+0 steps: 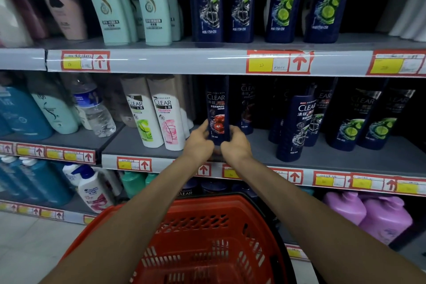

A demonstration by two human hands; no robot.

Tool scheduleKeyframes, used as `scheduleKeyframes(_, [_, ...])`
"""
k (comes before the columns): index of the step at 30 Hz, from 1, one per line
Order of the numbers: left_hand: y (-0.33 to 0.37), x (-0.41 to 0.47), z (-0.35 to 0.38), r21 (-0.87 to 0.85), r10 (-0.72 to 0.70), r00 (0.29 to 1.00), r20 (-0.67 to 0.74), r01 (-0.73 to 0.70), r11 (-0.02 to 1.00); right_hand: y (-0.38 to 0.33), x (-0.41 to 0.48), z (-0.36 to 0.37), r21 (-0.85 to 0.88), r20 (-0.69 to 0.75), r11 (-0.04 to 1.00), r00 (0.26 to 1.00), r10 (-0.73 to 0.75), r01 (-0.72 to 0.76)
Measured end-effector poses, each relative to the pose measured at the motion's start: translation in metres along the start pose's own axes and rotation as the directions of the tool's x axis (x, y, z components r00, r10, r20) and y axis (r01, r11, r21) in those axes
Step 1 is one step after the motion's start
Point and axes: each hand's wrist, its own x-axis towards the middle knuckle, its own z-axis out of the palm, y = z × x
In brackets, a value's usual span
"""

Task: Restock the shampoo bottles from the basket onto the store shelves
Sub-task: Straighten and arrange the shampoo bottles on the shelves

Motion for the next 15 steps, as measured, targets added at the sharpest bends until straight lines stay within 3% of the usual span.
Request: scheduleKeyframes(15, [0.001,0.014,0.007,-0.039,-0.016,1.000,-0.018,0.015,0.999,0.007,0.021,0.006,0.067,0.013,0.998,1.000,0.003,-0.004])
